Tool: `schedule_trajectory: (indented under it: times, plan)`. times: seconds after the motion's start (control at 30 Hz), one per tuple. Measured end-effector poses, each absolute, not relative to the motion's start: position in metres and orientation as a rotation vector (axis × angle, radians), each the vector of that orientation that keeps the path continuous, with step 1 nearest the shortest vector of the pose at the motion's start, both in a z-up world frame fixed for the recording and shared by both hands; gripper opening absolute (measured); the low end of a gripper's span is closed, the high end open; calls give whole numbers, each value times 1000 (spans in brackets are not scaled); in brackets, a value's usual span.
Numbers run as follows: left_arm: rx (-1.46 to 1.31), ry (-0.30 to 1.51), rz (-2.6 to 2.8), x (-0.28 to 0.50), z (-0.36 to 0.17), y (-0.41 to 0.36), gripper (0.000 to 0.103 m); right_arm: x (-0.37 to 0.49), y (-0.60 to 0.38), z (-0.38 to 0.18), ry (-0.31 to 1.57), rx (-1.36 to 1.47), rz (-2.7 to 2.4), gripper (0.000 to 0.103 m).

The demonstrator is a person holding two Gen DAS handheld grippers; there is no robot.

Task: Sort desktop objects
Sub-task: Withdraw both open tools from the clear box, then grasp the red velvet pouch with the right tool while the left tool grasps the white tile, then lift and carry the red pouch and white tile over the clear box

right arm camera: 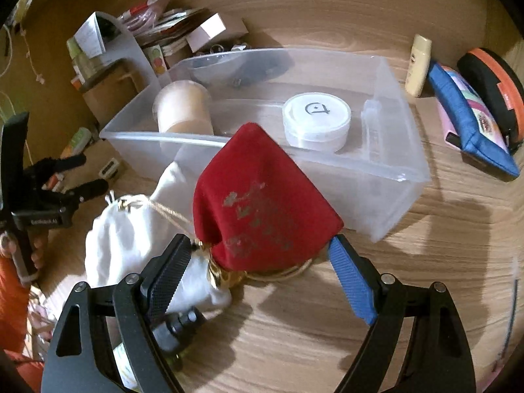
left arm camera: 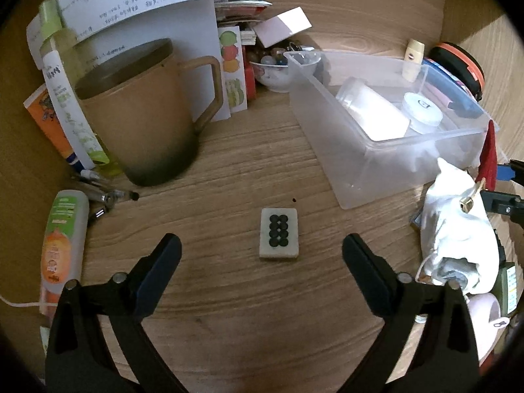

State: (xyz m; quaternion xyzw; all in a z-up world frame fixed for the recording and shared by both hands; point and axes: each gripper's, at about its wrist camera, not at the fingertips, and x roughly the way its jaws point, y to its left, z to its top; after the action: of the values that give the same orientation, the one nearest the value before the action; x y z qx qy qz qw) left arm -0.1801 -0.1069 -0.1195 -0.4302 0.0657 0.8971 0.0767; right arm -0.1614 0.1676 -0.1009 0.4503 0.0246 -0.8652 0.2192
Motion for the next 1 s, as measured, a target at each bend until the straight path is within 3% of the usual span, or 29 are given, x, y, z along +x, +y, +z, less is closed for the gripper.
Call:
schedule_trajectory:
  times: [0.13,0.27,0.33,0.47,0.57,0.63,0.8,1.0]
  plan:
    - [-1333,208,2652,-186,-125,-104,76,-163,165,-105,62,1246,-2387,80]
    - [-1335,200,2641,-188,-127,-102,66,-166,162,-110,33,1252,-2348,62]
    - [-1324,190,2638,-188,-127,-102,56,-166,162,-111,17,1242,-2335,54]
    - [-1316,156,2624,-187,-127,-104,52,-162,159,-109,45,1197,-2325,36]
    - [-1296,157,2620,-187,-127,-103,45,-159,158,-108,65,1170,-2333,30]
    - [-1281,167,2615,-187,-127,-100,34,-157,159,-106,56,1149,-2344,29]
    - [-1261,199,2611,-185,-127,-94,24,-151,171,-94,24,1092,-2377,28]
    - [-1260,228,2637,-184,-128,-89,24,-143,191,-78,-6,1033,-2422,27]
